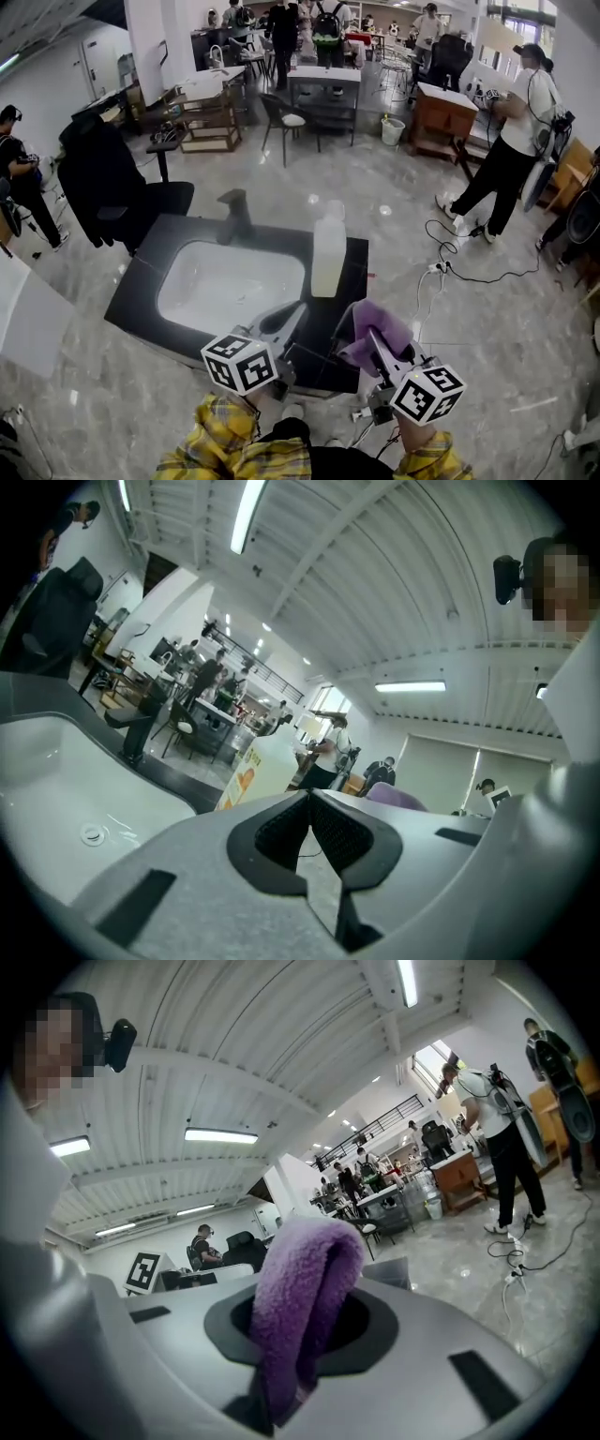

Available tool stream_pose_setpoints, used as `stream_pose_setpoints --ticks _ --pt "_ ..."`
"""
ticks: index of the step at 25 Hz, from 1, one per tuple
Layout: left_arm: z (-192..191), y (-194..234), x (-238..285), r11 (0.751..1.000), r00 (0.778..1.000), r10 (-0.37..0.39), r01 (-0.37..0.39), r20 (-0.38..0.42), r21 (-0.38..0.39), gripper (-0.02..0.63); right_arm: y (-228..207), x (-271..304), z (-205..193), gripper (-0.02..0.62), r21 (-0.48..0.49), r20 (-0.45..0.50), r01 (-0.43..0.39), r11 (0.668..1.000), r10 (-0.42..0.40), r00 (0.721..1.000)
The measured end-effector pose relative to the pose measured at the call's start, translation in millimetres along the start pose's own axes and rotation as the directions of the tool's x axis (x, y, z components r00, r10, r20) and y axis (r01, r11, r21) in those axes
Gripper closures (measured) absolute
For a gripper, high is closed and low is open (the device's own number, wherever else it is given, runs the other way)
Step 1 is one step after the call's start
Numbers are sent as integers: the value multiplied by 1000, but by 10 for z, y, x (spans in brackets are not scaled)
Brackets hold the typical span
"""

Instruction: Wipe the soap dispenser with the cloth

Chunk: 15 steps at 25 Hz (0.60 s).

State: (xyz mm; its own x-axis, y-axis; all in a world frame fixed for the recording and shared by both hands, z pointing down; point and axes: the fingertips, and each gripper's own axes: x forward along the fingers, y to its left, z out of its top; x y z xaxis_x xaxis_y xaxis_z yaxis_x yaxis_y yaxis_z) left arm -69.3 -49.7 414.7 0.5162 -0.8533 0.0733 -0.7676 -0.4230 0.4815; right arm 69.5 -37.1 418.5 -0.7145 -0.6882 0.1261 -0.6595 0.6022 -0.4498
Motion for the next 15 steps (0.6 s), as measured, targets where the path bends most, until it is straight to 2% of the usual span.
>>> stream_pose_setpoints --ticks 5,15 --pt "404 339 174 999 999 -49 50 -16 18 591 55 462 245 522 11 46 46 999 -46 998" --pt "774 758 468 991 991 -127 128 -43 28 591 59 955 528 522 3 89 106 994 -106 990"
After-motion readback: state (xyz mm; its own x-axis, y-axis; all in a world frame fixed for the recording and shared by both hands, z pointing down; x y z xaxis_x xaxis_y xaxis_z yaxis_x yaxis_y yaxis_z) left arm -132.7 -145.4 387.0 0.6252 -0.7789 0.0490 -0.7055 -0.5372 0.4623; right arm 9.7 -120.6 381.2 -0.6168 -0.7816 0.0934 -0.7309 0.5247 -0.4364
